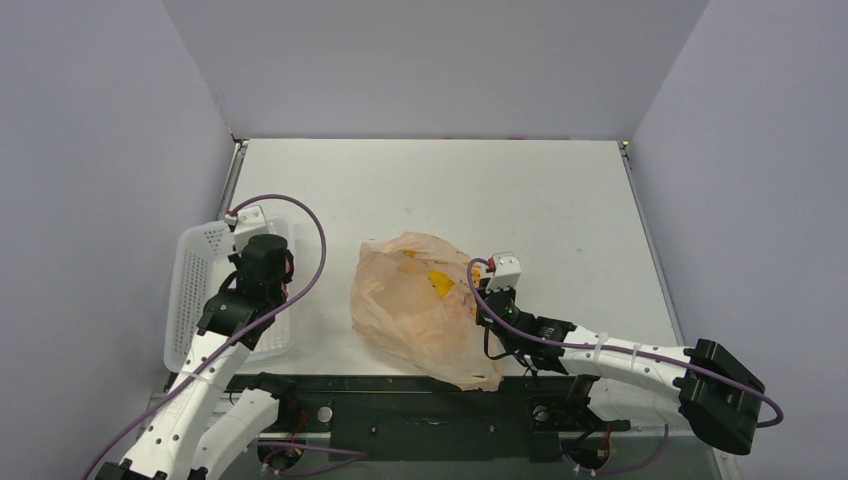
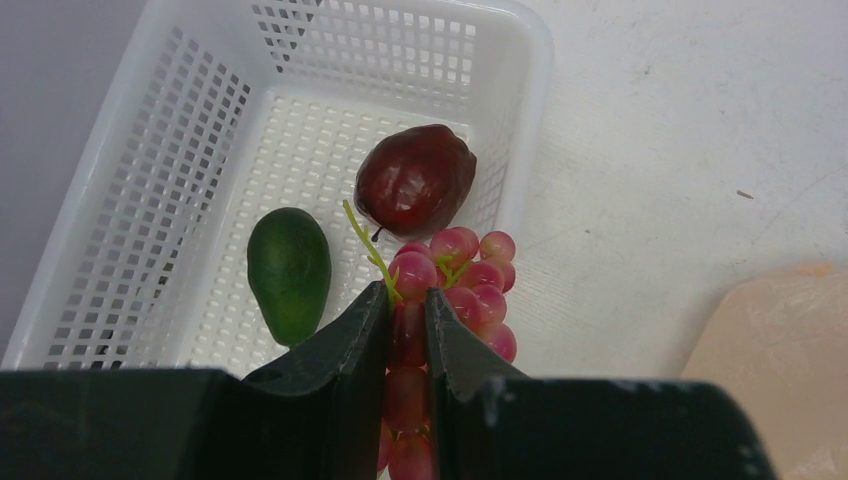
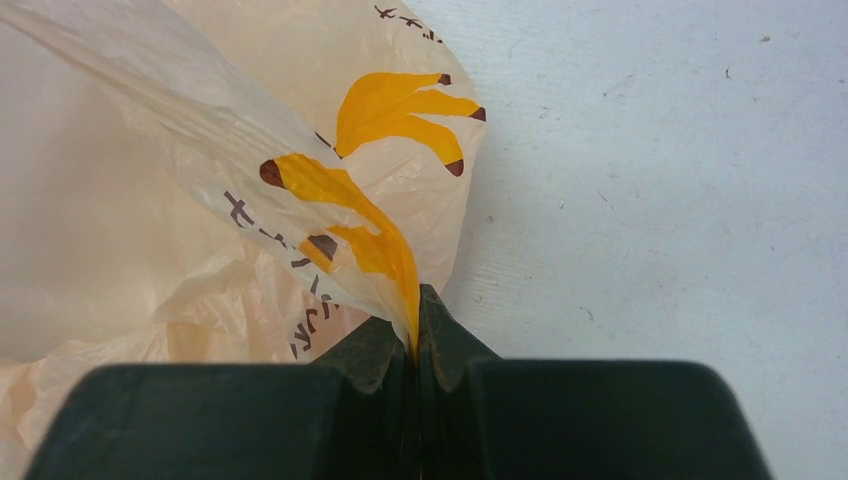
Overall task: Take the fake fruits out of the plastic bag
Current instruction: Place the fake fruit in the bin.
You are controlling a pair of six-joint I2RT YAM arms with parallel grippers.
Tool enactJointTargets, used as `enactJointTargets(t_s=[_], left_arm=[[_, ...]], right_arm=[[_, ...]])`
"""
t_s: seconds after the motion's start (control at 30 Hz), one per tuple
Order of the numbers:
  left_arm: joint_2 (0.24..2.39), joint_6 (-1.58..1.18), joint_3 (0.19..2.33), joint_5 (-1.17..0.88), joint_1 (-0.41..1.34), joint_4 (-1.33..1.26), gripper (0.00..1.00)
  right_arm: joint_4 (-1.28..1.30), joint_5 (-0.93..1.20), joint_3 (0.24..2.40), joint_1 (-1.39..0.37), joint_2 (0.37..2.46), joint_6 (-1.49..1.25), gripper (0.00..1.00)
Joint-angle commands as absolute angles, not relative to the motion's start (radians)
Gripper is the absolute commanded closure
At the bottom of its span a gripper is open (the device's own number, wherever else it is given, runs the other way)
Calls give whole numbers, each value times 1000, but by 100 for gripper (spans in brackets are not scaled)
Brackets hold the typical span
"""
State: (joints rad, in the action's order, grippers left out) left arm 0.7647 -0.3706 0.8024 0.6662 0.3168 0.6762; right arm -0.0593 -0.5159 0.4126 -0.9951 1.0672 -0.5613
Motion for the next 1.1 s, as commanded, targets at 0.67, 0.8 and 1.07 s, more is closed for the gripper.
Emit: enactJointTargets(t_s=[0.67, 0.8, 1.07], left_arm=[[848, -611, 686, 652, 270, 626, 88], [825, -634, 682, 665, 257, 639, 75], [756, -640, 693, 656, 256, 656, 31]], right_arm=[[-112, -512, 418, -989, 1055, -569, 100], [-110, -511, 414, -989, 1051, -569, 100], [-114, -507, 418, -989, 1059, -568, 100]])
